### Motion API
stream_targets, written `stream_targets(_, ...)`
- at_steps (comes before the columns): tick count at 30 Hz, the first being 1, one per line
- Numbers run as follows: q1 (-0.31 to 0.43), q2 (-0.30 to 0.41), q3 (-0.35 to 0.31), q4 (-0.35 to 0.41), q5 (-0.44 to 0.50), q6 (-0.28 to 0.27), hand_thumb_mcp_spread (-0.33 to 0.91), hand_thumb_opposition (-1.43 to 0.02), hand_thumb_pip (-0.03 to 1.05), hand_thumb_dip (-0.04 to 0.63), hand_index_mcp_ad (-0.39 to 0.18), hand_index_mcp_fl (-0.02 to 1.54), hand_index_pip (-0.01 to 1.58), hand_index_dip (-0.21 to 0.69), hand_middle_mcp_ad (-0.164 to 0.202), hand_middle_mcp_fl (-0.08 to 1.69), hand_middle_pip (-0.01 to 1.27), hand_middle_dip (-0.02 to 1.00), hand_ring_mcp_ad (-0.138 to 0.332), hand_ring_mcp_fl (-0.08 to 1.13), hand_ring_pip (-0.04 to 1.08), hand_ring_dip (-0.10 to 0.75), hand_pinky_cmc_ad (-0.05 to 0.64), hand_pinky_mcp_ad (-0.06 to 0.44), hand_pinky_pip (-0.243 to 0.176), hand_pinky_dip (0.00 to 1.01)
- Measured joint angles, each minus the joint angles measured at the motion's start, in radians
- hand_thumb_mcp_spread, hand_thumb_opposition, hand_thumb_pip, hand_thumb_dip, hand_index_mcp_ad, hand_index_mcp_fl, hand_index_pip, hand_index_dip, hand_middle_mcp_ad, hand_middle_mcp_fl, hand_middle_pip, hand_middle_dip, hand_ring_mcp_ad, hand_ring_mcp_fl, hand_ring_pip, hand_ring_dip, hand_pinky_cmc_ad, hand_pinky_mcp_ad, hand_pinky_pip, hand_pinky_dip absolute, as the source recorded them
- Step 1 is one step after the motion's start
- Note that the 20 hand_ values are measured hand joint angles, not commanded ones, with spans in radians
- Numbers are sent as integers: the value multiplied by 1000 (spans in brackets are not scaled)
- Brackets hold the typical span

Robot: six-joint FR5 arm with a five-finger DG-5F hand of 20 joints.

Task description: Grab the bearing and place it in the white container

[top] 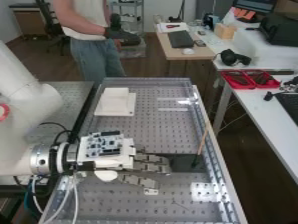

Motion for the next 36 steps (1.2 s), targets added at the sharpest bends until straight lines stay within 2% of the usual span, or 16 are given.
stream_targets(6, 1, -3, 2, 2, 3, -5, 429, -873, 602, 346, -113, 304, 1225, 110, 65, 176, 134, 175, 99, 0, 119, 35, 293, 230, -44, 164)
stream_targets(8, 1, -3, 2, 3, 3, -5, 429, -867, 604, 339, -113, 304, 1223, 110, 65, 183, 134, 175, 99, 0, 119, 35, 293, 230, -26, 166)
stream_targets(12, 1, -4, 1, 10, 2, -6, 429, -873, 602, 333, -115, 326, 1223, 108, 63, 185, 134, 175, 101, 0, 119, 35, 293, 230, -24, 168)
stream_targets(36, 4, -3, -1, 21, 6, 5, 457, -901, 562, 314, -96, 393, 1297, 106, 65, 253, 136, 188, 101, 14, 115, 35, 293, 230, -10, 168)
